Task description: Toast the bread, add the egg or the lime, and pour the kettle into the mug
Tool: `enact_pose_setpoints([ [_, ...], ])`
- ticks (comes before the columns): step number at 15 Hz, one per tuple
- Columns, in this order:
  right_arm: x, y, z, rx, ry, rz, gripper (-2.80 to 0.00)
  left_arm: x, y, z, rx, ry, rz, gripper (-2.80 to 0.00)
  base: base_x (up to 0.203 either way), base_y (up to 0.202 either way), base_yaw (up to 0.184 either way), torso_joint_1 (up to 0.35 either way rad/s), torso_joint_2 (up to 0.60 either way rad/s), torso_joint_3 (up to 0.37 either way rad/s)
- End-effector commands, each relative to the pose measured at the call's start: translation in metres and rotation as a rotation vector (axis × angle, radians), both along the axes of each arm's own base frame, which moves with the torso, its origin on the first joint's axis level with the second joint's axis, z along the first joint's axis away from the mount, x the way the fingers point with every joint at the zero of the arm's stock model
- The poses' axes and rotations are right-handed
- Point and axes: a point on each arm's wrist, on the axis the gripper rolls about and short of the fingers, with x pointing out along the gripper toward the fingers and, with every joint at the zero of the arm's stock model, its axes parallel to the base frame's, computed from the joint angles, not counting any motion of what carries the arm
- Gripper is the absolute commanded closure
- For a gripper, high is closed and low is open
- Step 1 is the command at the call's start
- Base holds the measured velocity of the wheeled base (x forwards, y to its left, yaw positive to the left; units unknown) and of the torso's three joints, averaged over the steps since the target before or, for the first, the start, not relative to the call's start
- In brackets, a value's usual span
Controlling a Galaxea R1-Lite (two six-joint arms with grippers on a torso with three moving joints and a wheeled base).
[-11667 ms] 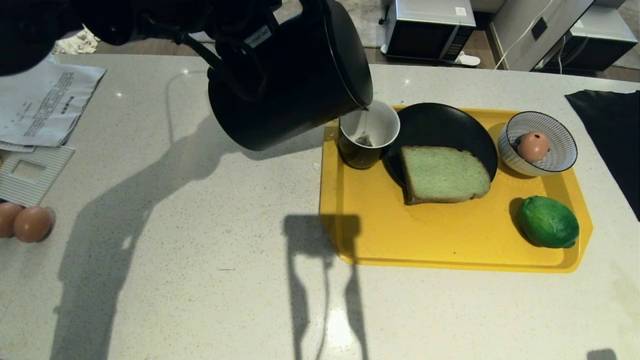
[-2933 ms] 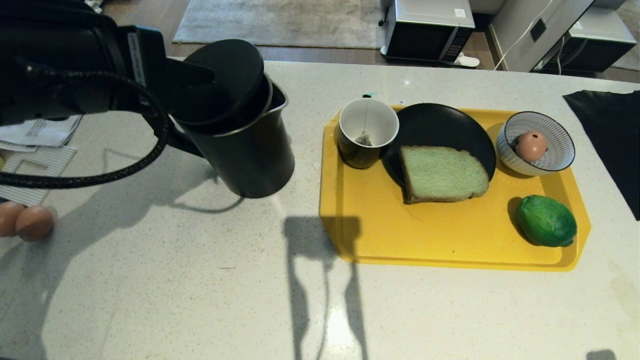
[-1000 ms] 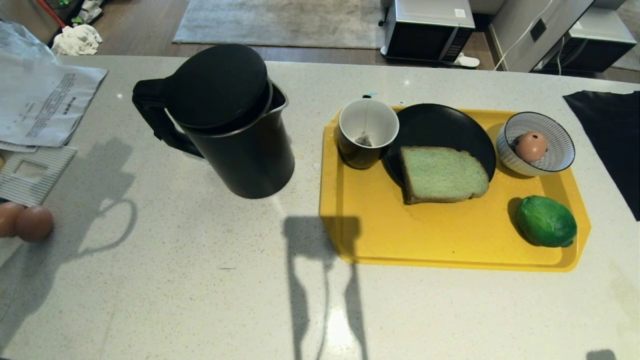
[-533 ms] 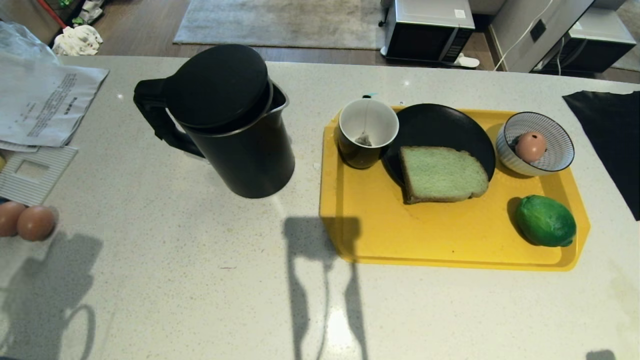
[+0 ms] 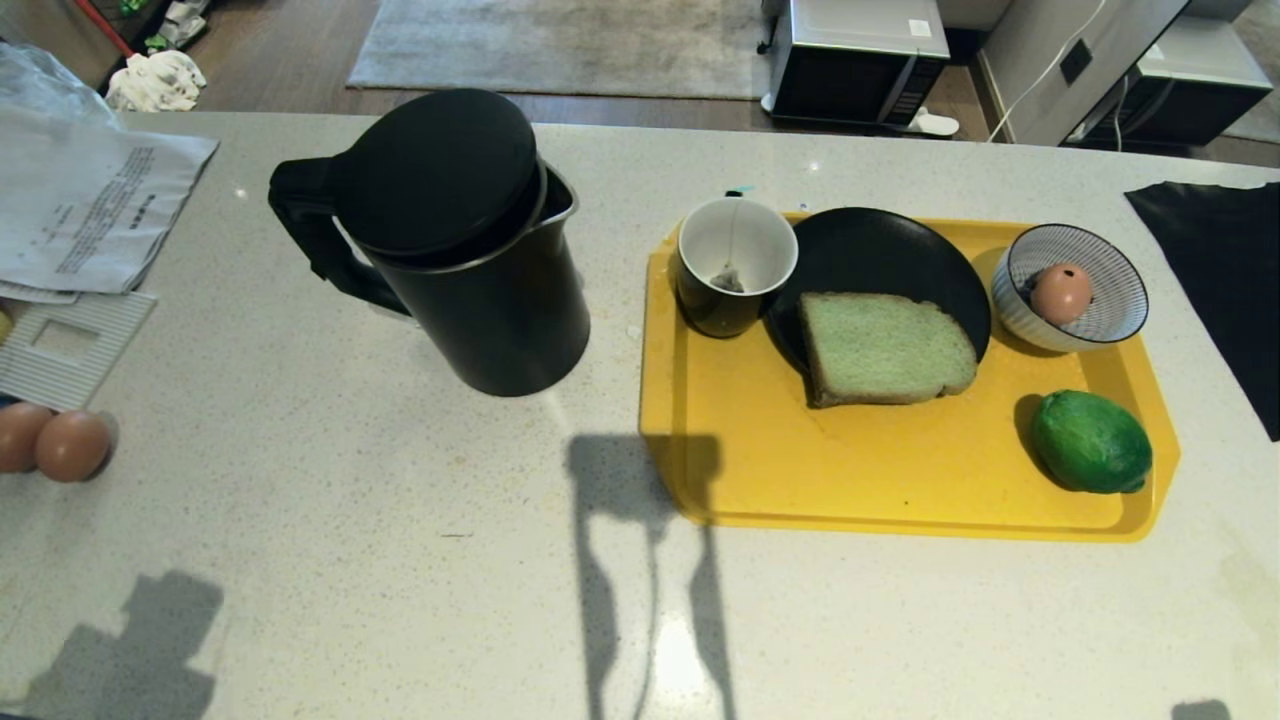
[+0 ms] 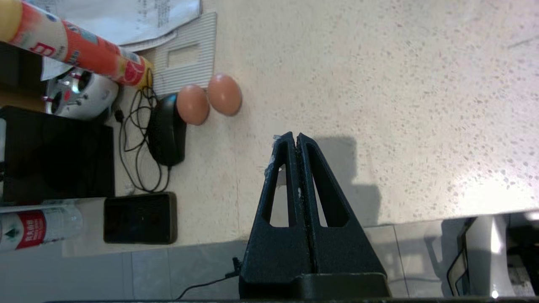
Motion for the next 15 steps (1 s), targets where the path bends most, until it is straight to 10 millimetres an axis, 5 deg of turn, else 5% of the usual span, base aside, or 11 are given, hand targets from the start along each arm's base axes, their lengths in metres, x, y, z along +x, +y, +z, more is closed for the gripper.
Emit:
enact_pose_setpoints([
  [1, 0.000, 0.000, 0.000, 0.000, 0.001, 0.000, 0.00, 0.003, 0.000, -0.009, -0.021, 0.041, -0.035, 0.00, 0.000, 0.000, 0.000, 0.000, 0.00, 0.000],
  [6, 0.000, 0.000, 0.000, 0.000, 0.001, 0.000, 0.00, 0.011, 0.000, -0.040, -0.242, 0.156, -0.097, 0.00, 0.000, 0.000, 0.000, 0.000, 0.00, 0.000],
  [11, 0.000, 0.000, 0.000, 0.000, 0.001, 0.000, 0.00, 0.033, 0.005, -0.102, -0.276, 0.110, -0.051, 0.00, 0.000, 0.000, 0.000, 0.000, 0.00, 0.000],
  [15, 0.000, 0.000, 0.000, 0.000, 0.001, 0.000, 0.00, 0.033, 0.008, -0.103, -0.293, 0.070, 0.041, 0.00, 0.000, 0.000, 0.000, 0.000, 0.00, 0.000],
])
